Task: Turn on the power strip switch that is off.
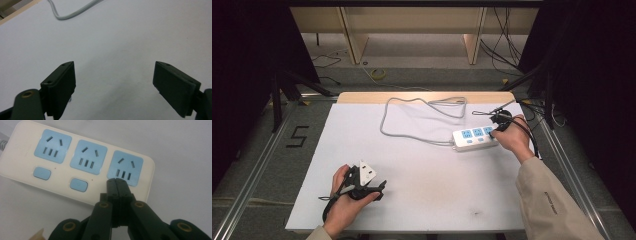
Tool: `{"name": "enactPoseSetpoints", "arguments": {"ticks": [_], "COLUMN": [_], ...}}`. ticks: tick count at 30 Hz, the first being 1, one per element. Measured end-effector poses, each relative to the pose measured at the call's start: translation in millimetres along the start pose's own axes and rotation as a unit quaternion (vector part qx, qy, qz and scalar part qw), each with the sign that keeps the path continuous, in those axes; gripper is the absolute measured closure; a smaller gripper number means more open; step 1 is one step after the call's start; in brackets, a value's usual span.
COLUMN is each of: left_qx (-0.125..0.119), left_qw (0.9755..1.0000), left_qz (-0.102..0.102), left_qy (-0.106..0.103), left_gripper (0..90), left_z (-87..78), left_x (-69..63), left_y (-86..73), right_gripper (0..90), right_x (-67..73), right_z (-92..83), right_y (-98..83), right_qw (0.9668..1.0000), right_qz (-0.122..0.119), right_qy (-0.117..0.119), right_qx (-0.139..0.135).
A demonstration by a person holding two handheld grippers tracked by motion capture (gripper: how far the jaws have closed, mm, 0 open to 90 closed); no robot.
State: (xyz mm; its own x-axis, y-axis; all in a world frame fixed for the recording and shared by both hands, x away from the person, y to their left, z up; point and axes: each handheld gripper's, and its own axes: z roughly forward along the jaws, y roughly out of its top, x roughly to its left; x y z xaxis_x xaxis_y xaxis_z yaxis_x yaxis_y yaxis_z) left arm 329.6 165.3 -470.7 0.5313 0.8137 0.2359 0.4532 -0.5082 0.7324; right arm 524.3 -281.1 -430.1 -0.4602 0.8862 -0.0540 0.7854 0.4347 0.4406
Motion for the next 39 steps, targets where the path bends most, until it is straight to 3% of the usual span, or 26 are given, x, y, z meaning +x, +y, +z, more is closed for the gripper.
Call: {"name": "enactPoseSetpoints", "arguments": {"ticks": [39], "left_qx": [0.000], "left_qw": [1.0000], "left_qz": [0.000], "left_qy": [0.000], "left_gripper": [18.5], "left_z": [-0.5], "left_x": [-0.5], "left_y": [-0.1], "right_gripper": [90.0], "right_x": [10.6], "right_z": [-21.7], "right_y": [-15.7], "right_qw": [0.9992], "right_qz": [-0.021], "right_qy": [0.011], "right_qx": [-0.031]}}
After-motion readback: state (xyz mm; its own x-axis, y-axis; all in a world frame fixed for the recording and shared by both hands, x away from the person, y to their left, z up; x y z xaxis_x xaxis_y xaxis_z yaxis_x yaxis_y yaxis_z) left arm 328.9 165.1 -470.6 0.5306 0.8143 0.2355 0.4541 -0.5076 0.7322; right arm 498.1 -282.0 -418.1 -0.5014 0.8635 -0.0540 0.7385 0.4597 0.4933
